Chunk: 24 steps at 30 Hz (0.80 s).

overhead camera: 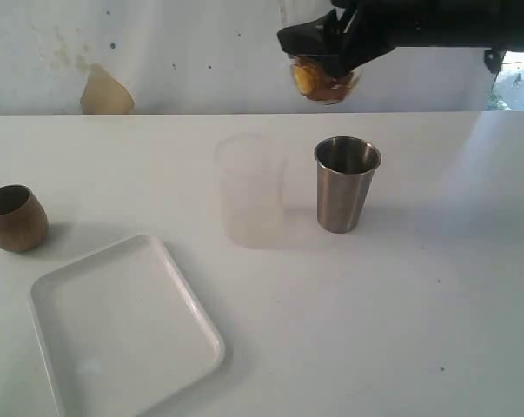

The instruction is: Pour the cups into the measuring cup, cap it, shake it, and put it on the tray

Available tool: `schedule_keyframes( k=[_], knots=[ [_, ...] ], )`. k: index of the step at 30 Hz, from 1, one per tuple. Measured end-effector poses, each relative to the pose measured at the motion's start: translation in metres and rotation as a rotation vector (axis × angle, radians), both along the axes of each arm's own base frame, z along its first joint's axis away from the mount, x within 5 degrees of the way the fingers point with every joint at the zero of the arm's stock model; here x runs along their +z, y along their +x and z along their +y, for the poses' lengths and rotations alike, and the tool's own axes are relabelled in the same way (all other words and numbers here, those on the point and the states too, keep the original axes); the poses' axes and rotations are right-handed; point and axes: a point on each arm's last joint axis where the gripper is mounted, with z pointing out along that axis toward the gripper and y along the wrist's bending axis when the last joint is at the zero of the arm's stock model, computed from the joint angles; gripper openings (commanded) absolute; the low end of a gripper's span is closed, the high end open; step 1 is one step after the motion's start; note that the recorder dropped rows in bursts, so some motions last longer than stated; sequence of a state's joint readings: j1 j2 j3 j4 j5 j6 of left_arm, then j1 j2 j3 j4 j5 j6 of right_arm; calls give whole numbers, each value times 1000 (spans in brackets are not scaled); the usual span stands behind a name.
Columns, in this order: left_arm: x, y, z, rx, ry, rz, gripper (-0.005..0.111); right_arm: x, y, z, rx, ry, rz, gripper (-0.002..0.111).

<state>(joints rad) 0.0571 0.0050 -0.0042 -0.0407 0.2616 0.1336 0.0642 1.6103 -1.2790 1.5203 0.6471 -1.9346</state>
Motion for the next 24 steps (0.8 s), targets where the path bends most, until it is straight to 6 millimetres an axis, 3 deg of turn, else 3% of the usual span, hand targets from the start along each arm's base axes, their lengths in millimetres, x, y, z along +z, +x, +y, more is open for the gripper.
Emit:
schedule_keyframes(
  k=[5, 11, 15, 24],
  knots=[
    [0, 0, 0, 0, 0, 0, 0, -11, -5, -15, -100, -31, 74, 0],
    [0, 0, 0, 0, 0, 0, 0, -30, -9, -17, -122, -73, 155, 0],
    [0, 0, 0, 0, 0, 0, 0, -48, -9, -29, -252, -151, 218, 0],
    [0, 0, 0, 0, 0, 0, 0, -63, -3, -39, -357, -266, 180, 0]
  ],
)
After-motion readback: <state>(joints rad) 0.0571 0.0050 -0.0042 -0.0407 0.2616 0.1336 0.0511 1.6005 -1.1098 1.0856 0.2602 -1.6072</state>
